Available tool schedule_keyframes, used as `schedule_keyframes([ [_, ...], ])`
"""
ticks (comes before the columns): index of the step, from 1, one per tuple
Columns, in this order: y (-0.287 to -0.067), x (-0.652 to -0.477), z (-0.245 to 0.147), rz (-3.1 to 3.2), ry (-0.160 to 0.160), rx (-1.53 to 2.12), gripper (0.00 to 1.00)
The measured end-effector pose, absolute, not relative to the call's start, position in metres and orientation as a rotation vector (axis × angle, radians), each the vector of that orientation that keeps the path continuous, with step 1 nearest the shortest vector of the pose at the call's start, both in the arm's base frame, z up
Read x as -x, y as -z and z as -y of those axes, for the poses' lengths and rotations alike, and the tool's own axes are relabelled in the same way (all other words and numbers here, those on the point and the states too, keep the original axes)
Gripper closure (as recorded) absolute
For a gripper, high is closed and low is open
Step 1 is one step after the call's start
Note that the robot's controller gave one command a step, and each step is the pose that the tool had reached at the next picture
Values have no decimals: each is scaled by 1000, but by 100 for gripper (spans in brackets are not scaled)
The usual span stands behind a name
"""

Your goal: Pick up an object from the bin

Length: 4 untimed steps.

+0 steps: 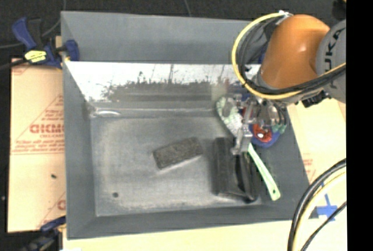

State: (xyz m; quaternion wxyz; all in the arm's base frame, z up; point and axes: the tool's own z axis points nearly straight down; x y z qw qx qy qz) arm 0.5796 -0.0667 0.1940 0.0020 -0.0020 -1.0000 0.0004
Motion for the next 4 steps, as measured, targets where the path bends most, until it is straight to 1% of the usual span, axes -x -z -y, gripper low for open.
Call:
schedule_keyframes([
  [1,-199,-581,67,3146,-3,2,0],
  [2,-75,-562,-60,3142,2,85,0],
  [3,-71,-585,-32,3151,-3,115,0],
  [4,-75,-563,-59,3144,2,80,0],
])
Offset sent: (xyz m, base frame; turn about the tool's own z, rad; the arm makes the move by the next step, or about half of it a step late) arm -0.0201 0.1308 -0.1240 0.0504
